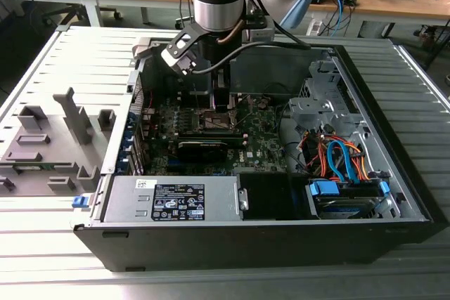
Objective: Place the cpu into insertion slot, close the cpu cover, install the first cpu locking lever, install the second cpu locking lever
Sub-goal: 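Place the cpu into insertion slot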
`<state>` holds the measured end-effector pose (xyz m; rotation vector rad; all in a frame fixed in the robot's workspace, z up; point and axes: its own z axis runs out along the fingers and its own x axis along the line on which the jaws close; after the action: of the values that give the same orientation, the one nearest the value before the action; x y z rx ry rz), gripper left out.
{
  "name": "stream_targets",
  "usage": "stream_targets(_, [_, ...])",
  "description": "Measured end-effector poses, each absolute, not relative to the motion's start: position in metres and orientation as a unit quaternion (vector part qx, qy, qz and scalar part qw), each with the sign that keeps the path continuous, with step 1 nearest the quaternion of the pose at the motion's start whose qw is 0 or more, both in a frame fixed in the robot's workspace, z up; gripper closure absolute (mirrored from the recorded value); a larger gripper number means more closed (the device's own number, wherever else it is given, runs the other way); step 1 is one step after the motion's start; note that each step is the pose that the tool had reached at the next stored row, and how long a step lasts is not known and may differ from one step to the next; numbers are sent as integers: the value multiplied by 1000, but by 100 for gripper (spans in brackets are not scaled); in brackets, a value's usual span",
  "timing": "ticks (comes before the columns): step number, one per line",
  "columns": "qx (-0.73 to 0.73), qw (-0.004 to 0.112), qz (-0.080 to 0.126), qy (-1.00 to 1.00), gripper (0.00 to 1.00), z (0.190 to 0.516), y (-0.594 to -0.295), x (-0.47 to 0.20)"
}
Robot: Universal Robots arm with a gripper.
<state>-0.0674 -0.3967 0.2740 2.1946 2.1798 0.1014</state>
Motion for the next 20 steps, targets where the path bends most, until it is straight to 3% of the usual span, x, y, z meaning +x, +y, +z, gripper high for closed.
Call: stream_targets(20, [708, 23, 33, 705, 46, 274, -397, -72])
